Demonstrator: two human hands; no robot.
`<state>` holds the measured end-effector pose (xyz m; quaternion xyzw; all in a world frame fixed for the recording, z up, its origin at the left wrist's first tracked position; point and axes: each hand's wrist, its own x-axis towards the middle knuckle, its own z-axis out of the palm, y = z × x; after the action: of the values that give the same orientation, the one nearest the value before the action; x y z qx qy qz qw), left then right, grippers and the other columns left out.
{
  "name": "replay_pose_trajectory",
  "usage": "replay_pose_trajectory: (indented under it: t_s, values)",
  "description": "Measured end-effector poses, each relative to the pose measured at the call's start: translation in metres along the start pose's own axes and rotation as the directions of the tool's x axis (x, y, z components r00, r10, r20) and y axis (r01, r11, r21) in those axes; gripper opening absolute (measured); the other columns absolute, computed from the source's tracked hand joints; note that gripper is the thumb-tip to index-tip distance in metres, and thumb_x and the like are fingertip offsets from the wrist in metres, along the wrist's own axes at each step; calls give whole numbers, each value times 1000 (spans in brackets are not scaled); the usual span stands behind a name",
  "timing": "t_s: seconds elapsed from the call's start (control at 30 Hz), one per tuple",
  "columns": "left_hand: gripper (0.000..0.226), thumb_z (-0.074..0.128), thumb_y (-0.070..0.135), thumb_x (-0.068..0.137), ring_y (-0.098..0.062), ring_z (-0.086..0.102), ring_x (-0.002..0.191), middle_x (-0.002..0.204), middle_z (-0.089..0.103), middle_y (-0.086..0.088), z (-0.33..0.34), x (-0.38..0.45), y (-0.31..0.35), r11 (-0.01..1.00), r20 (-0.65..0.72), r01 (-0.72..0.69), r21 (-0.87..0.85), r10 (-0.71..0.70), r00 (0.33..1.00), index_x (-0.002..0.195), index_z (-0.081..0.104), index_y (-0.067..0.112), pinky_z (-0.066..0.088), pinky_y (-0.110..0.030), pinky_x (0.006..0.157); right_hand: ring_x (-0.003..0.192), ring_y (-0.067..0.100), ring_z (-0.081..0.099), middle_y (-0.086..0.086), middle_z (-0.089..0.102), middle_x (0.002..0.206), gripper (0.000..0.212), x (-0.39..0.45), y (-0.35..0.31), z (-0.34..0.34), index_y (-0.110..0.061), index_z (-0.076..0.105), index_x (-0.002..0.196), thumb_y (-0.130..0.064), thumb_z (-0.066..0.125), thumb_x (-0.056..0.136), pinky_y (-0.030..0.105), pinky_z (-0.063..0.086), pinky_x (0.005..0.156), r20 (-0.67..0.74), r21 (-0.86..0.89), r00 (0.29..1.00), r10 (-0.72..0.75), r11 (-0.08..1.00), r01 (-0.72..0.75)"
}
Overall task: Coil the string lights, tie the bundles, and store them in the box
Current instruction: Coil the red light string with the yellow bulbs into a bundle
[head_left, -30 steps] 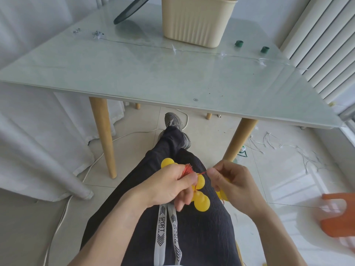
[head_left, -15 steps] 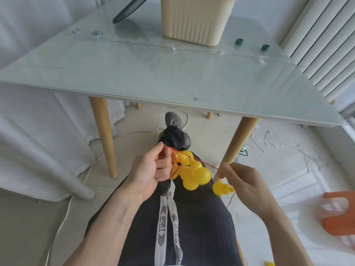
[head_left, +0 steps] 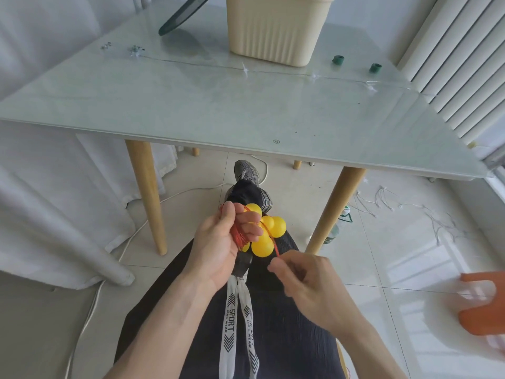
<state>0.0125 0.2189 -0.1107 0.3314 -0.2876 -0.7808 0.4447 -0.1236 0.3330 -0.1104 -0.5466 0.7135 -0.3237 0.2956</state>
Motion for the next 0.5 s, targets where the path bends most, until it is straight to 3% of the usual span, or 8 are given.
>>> replay_pose_trajectory:
  t_s: [0.07,0.1,0.13,0.2,0.3,0.4,0.5]
  values:
    - [31,32,20,107,-20,65,52,70,72,-10,-1,0,0,1000,-9,-6,19,6,1000,88,53,6,52,-25,51,48,11,40,-2,47,51,28,4,-3,-6,-16,68,71,-26,62,96,21,33,47,-199,182,974,107,981,-70]
    - [32,31,20,107,-20,65,51,70,72,-11,0,-1,0,999,-11,5,33,-5,1000,87,52,6,53,-25,51,49,9,39,-3,45,50,27,6,-5,-10,-17,69,70,-22,63,96,17,31,47,-337,272,929,152,960,-58]
    - [32,31,20,107,-20,65,51,70,72,-12,1,-2,-2,999,-10,25,47,-24,1000,86,51,6,53,-26,50,49,8,40,0,46,51,26,7,-7,-12,-19,71,71,-19,63,96,16,31,48,-456,322,875,165,947,-11]
    - [33,29,20,108,-22,67,52,72,73,-14,4,-4,-6,996,1,64,67,-64,998,86,51,6,55,-27,52,50,8,43,6,52,55,24,6,-16,-10,-19,74,77,-17,62,98,17,33,48,-551,323,825,122,943,77]
    - [34,28,21,108,-24,69,56,73,73,-14,7,-6,-9,997,5,70,44,-71,997,87,51,7,56,-28,54,51,10,48,1,57,55,24,-1,-21,3,-18,75,74,-14,66,95,20,37,49,-479,310,873,89,948,73]
    - [35,28,20,109,-26,72,62,75,73,-15,6,-3,-4,998,-2,49,-48,-49,999,87,52,7,57,-29,56,49,8,38,2,49,49,28,-5,-11,11,-12,68,61,-14,68,89,21,33,49,-335,263,932,140,963,-49]
    - [36,28,22,108,-30,74,72,83,74,-19,4,-2,-2,992,22,81,-101,-80,997,88,53,7,59,-30,60,50,7,34,8,46,51,28,-6,-5,16,-5,64,61,-15,67,87,23,30,50,-200,149,972,122,984,-93]
